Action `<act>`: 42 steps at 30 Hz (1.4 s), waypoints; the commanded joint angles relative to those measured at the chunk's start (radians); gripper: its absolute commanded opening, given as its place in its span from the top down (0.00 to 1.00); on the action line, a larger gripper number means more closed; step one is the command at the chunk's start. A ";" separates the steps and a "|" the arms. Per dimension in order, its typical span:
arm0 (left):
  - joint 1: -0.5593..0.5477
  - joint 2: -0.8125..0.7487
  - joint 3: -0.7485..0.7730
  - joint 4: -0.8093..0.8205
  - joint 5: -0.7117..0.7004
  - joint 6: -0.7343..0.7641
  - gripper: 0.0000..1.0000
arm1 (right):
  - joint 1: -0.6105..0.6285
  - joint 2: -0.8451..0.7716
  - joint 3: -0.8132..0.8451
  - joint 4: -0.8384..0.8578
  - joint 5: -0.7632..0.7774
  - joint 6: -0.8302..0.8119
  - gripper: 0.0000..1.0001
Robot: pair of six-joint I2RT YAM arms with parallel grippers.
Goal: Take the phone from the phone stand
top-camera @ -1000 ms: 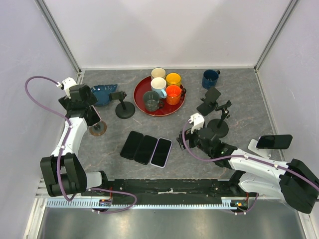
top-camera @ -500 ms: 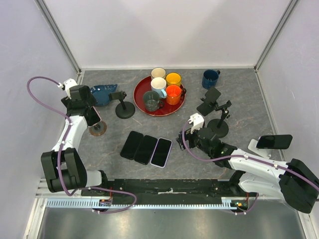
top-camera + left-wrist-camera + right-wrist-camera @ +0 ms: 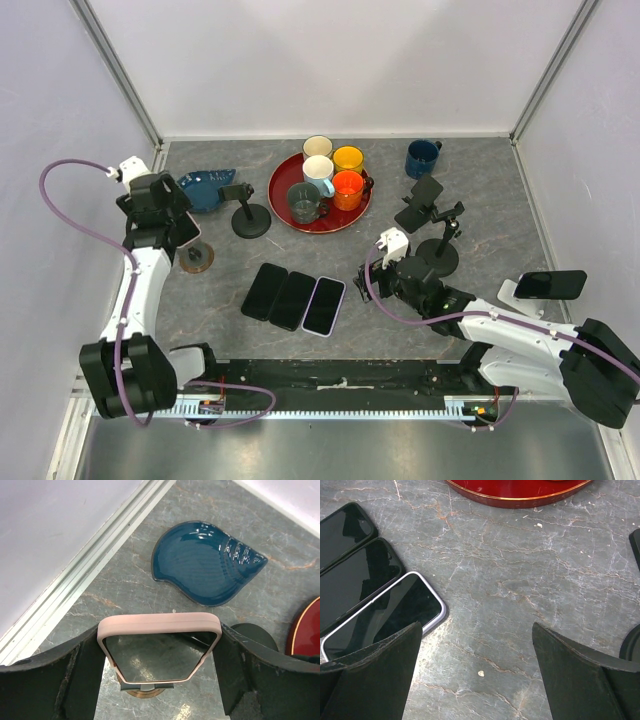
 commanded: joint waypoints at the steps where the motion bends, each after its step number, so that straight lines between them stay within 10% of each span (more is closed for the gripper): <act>1: 0.001 -0.096 0.058 0.017 0.015 0.004 0.63 | -0.001 -0.013 0.023 0.006 -0.013 -0.016 0.02; 19: -0.066 -0.285 0.116 -0.208 0.432 -0.108 0.90 | 0.002 -0.072 0.058 0.114 -0.351 -0.096 0.02; 42: -0.847 -0.225 -0.019 -0.113 0.254 -0.380 0.89 | 0.115 0.105 0.189 0.292 -0.446 0.088 0.02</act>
